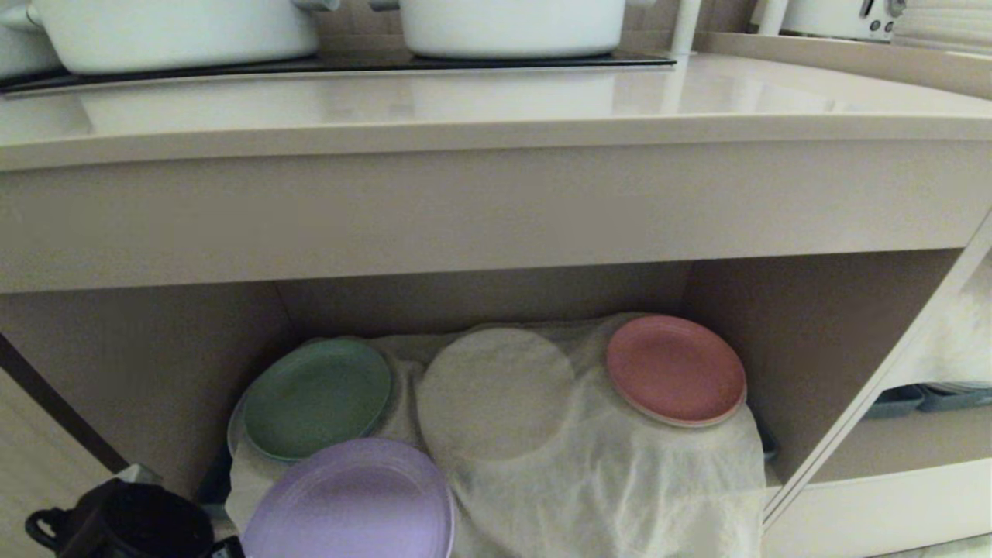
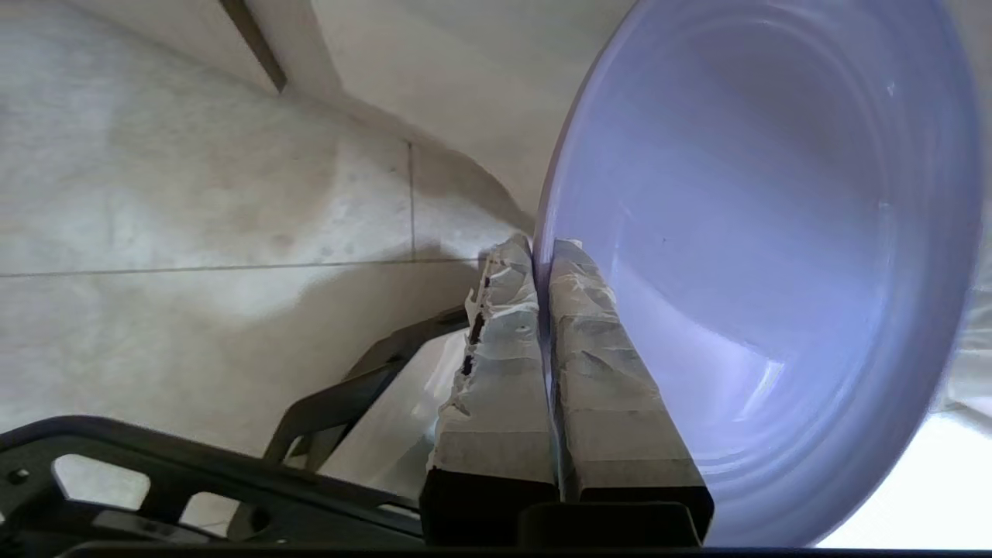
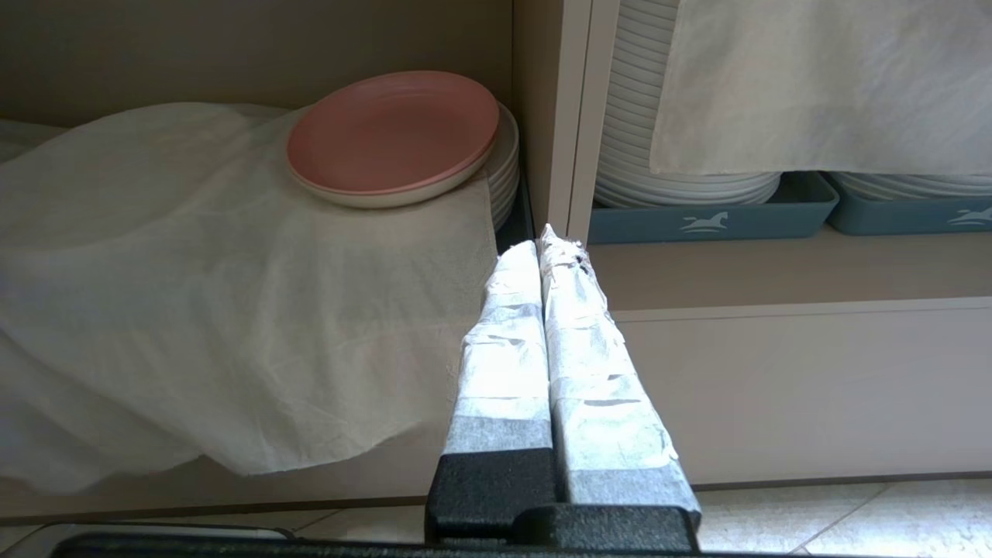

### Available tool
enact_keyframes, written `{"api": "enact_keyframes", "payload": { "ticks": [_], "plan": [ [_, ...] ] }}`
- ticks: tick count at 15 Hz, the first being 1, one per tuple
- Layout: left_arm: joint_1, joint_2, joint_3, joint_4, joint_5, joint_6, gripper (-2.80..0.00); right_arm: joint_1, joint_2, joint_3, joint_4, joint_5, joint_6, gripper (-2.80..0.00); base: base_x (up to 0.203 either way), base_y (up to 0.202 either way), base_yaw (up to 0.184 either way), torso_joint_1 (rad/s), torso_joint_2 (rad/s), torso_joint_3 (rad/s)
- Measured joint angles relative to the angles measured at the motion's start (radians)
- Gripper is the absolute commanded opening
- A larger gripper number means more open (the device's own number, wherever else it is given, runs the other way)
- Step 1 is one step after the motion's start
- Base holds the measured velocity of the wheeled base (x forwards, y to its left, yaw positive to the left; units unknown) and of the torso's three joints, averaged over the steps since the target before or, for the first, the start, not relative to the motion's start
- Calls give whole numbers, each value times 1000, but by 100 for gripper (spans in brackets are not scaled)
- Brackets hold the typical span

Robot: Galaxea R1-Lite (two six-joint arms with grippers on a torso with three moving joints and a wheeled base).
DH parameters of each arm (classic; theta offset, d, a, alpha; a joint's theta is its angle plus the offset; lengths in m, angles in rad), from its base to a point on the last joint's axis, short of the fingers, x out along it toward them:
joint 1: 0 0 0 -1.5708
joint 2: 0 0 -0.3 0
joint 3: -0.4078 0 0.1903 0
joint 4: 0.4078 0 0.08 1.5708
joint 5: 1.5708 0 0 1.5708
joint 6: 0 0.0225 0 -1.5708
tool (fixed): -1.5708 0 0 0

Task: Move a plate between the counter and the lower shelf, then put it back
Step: Put the plate

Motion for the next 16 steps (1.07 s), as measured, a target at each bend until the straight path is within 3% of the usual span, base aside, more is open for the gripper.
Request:
{"api": "enact_keyframes", "payload": {
  "ticks": [16],
  "plan": [
    [-3, -88, 40, 5, -2, -8, -280, 0, 0, 0, 0, 0, 0, -280, 0, 0, 0, 0, 0, 0]
  ]
}}
